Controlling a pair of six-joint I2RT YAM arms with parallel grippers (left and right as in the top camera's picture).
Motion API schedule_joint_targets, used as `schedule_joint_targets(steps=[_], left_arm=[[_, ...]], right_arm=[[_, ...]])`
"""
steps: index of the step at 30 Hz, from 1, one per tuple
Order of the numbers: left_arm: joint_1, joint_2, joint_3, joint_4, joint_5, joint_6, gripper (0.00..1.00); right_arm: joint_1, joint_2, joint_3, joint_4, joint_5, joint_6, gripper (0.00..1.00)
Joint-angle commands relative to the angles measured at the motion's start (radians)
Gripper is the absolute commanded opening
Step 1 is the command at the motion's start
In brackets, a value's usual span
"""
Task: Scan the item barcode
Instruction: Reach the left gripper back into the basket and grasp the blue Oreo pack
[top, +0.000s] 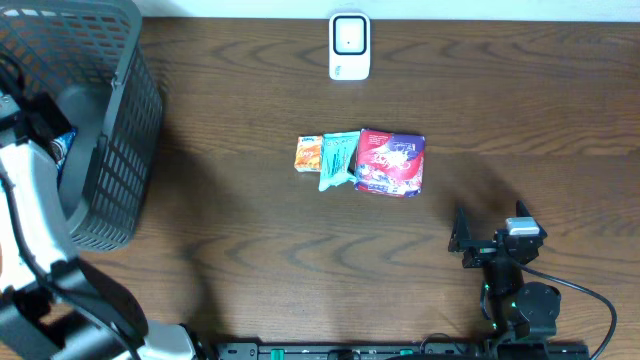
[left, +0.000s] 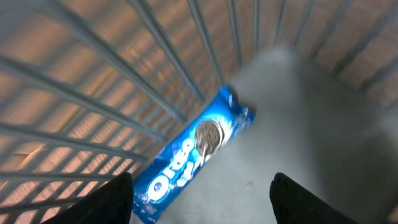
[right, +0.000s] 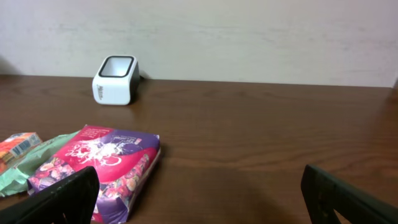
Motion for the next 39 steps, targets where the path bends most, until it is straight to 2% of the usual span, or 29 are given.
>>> schedule_joint_targets(steps=[1,8,16,19,23,39], left_arm=[[0.004,0.061,0.002,-0.002,-0.079,0.117,0.70],[0.004,0.187,0.002,0.014,-0.108,0.214,0.67],[0.032,0.284,0.002,0.059,-0.106,0.220,0.60],[0.048,0.305,0.002,0.068,-0.083,0.226,0.60],[0.058,0.331,0.000,0.068,0.024,0.273,0.60],[0.089,0.353,-0.022,0.162,0.038,0.303,0.61]], right_arm=[[0.000,-0.005,-0.002,-0.004,0.001,0.010,0.99],[0.000,-0.005,-0.002,-0.004,0.001,0.010,0.99],[0.000,-0.005,-0.002,-0.004,0.001,0.010,0.99],[0.000,-0.005,-0.002,-0.004,0.002,0.010,0.99],[0.000,-0.005,-0.002,-0.004,0.001,0.010,0.99],[0.000,-0.005,-0.002,-0.004,0.002,0.010,0.99]])
